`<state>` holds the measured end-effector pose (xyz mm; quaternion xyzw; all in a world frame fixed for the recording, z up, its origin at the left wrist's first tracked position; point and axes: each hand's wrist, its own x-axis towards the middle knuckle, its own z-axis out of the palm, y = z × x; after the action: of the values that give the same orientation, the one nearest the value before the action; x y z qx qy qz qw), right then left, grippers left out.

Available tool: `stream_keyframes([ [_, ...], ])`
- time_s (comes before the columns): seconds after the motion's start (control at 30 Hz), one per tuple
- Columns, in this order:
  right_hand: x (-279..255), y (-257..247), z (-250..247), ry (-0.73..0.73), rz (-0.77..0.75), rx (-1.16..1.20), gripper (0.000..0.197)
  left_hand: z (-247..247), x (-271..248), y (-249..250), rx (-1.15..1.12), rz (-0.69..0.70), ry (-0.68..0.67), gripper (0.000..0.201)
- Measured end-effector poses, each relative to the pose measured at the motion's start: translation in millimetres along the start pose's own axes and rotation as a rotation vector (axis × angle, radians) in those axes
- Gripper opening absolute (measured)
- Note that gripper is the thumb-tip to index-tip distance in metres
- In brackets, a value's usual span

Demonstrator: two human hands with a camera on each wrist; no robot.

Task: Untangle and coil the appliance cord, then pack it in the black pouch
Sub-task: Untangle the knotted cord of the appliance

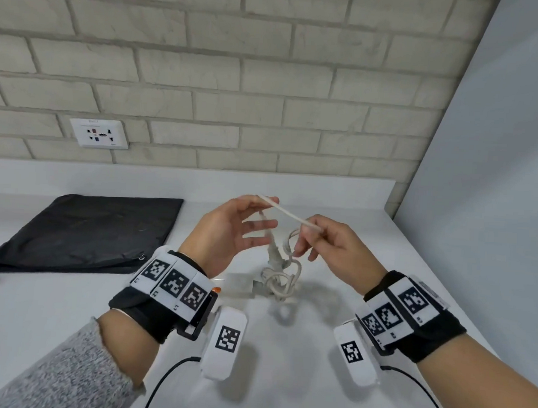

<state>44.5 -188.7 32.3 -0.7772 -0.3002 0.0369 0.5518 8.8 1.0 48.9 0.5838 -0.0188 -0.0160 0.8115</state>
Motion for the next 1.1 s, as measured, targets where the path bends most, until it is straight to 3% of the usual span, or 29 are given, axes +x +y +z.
stream_keyframes([
  [0.23, 0.9, -14.9, -2.7, -0.053, 0.291, 0.299, 0.058, 10.6, 7.3, -7.6, 0.635, -0.167, -0.203, 0.019],
  [0.33, 3.9, -11.5, -6.0, 0.096, 0.396, 0.464, 0.042, 18.7, 7.7, -11.8, 0.702, -0.127, -0.257, 0.013],
  [0.4, 4.0, -5.1, -8.5, 0.259, 0.443, 0.432, 0.024, 19.9, 8.8, -13.2, 0.732, -0.096, -0.246, 0.013],
  [0.43, 4.3, 0.3, -12.0, 0.353, 0.456, 0.375, 0.010, 19.8, 8.7, -13.6, 0.755, -0.083, -0.244, 0.014],
  [0.47, 3.2, 4.5, -16.4, 0.438, 0.458, 0.280, 0.019, 18.3, 8.6, -14.6, 0.788, -0.075, -0.248, 0.015],
  [0.53, 0.8, 13.3, -27.2, 0.467, 0.356, -0.016, 0.064, 15.6, 7.5, -16.3, 0.865, -0.072, -0.274, 0.014],
  [0.6, -2.6, 12.3, -30.2, 0.254, 0.112, -0.454, 0.077, 14.7, 6.0, -16.6, 0.902, -0.065, -0.301, 0.014],
  [0.67, -4.5, 16.0, -26.5, 0.029, -0.083, -0.806, 0.072, 15.2, 6.5, -14.8, 0.885, -0.027, -0.284, 0.016],
  [0.7, -5.4, 17.1, -23.5, -0.025, -0.107, -0.867, 0.067, 14.9, 7.2, -12.9, 0.859, -0.001, -0.252, 0.018],
  [0.8, -9.3, 18.7, -15.2, -0.049, -0.022, -0.678, 0.054, 11.0, 7.9, -7.2, 0.790, 0.058, -0.181, 0.020],
  [0.93, -8.5, 11.4, 0.0, -0.152, -0.017, -0.122, 0.045, 7.8, 6.7, -5.8, 0.863, 0.053, -0.264, 0.023],
  [1.03, -3.2, 5.4, 5.0, -0.148, -0.016, 0.020, 0.018, 6.7, 4.3, -4.6, 0.822, 0.029, -0.311, 0.020],
  [1.1, -2.9, 3.0, 6.2, -0.123, -0.034, 0.081, 0.010, 4.0, 1.7, -3.2, 0.724, 0.010, -0.318, 0.017],
])
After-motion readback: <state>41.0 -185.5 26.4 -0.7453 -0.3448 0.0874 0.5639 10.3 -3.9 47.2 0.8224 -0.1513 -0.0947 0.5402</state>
